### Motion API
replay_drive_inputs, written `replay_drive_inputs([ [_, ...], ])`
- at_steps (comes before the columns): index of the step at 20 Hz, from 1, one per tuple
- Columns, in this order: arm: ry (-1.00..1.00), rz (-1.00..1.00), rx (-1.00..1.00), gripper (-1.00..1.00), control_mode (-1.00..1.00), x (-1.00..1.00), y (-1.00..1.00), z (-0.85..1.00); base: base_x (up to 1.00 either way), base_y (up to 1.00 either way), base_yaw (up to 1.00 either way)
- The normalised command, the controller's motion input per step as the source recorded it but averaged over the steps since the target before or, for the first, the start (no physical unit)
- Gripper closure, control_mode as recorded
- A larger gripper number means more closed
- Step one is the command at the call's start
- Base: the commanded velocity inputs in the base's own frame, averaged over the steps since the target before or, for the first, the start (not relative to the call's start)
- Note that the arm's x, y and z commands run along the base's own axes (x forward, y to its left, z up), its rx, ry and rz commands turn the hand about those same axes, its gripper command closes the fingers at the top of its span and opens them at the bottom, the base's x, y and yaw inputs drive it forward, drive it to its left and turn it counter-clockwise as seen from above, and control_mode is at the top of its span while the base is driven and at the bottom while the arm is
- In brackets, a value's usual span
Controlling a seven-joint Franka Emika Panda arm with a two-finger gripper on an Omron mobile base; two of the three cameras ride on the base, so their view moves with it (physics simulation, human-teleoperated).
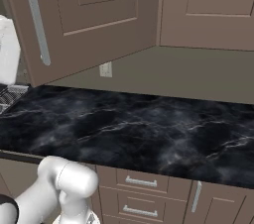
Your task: Open the cabinet, pick the kettle from the cabinet, and place it in the sink.
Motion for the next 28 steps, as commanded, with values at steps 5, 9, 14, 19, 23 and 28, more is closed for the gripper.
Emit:
replay_drive_inputs([
  [5, 0.04, -0.23, 0.00, -1.00, -1.00, 0.19, -0.18, 0.00, 0.00, 0.00, 0.00],
  [9, 0.02, -0.20, 0.00, -1.00, -1.00, 0.20, -0.20, 0.00, 0.00, 0.00, 0.00],
  [14, 0.00, -0.16, 0.00, -1.00, -1.00, 0.04, -0.20, -0.01, 0.00, 0.00, 0.00],
  [19, 0.00, -0.11, 0.00, -1.00, -1.00, -0.13, -0.33, 0.00, 0.00, 0.00, 0.00],
  [23, 0.00, -0.11, 0.00, -1.00, -1.00, -0.32, -0.44, 0.00, 0.00, 0.00, 0.00],
  [28, 0.00, -0.11, 0.00, -1.00, -1.00, -0.44, -0.49, 0.00, 0.00, 0.00, 0.00],
])
